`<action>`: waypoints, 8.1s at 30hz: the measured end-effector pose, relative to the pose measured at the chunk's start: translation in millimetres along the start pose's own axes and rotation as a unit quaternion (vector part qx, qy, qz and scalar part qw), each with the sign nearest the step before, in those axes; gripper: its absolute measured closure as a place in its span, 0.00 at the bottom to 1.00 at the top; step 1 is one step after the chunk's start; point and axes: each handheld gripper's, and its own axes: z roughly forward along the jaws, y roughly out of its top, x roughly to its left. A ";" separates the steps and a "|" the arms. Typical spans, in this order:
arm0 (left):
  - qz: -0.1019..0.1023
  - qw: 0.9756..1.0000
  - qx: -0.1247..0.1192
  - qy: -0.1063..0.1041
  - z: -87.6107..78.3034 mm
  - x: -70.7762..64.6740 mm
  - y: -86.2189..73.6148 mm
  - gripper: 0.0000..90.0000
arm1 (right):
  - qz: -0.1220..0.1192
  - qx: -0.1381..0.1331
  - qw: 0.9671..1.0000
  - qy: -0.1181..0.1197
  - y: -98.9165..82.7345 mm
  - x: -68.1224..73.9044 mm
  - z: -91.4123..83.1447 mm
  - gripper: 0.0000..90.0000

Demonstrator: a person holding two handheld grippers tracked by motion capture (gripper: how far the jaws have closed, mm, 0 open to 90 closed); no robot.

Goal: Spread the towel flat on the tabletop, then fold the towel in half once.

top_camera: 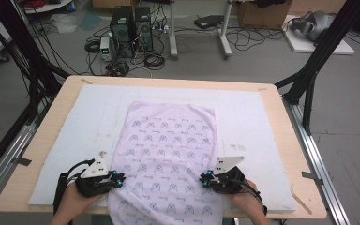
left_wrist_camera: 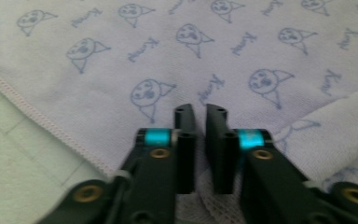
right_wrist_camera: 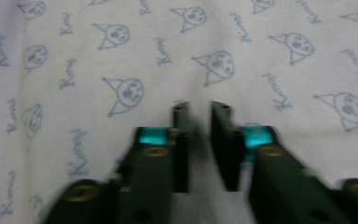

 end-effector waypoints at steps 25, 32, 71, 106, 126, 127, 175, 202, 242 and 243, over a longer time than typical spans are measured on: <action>0.003 0.999 0.001 0.035 5.2 13.9 9.0 0.95 | 0.015 0.016 0.999 -0.043 10.1 -23.0 4.6 0.94; 0.012 0.995 -0.029 0.099 14.0 25.8 25.2 0.94 | 0.019 -0.001 0.995 -0.096 18.9 -30.0 2.2 0.97; 0.044 0.998 -0.029 -0.021 -39.9 -53.1 -2.8 0.71 | -0.041 -0.081 0.991 0.096 14.0 46.4 -34.6 0.80; -0.025 0.998 -0.062 0.021 -6.2 20.8 25.0 0.46 | 0.035 -0.060 0.997 -0.024 17.5 -29.3 -25.2 0.49; -0.081 0.990 -0.086 0.077 -1.5 80.0 68.3 0.39 | 0.076 -0.063 0.994 -0.055 57.3 -104.9 -25.1 0.30; -0.082 0.990 -0.084 0.078 -1.6 81.3 67.9 0.39 | 0.077 -0.063 0.993 -0.055 58.1 -104.6 -25.5 0.30; -0.145 0.977 0.006 0.155 87.2 173.8 77.7 0.71 | 0.173 0.003 0.974 -0.149 36.6 -191.8 36.3 0.69; -0.050 0.993 -0.054 0.095 -13.4 75.6 45.4 0.96 | 0.116 -0.060 0.991 -0.041 32.4 -102.8 -42.2 0.94; -0.037 0.990 -0.092 0.098 -13.0 73.6 54.2 0.93 | 0.075 -0.068 0.993 -0.061 38.5 -81.3 -39.9 0.83; -0.035 0.991 -0.089 0.097 -12.3 72.4 53.0 0.93 | 0.078 -0.068 0.993 -0.061 37.4 -80.4 -40.4 0.83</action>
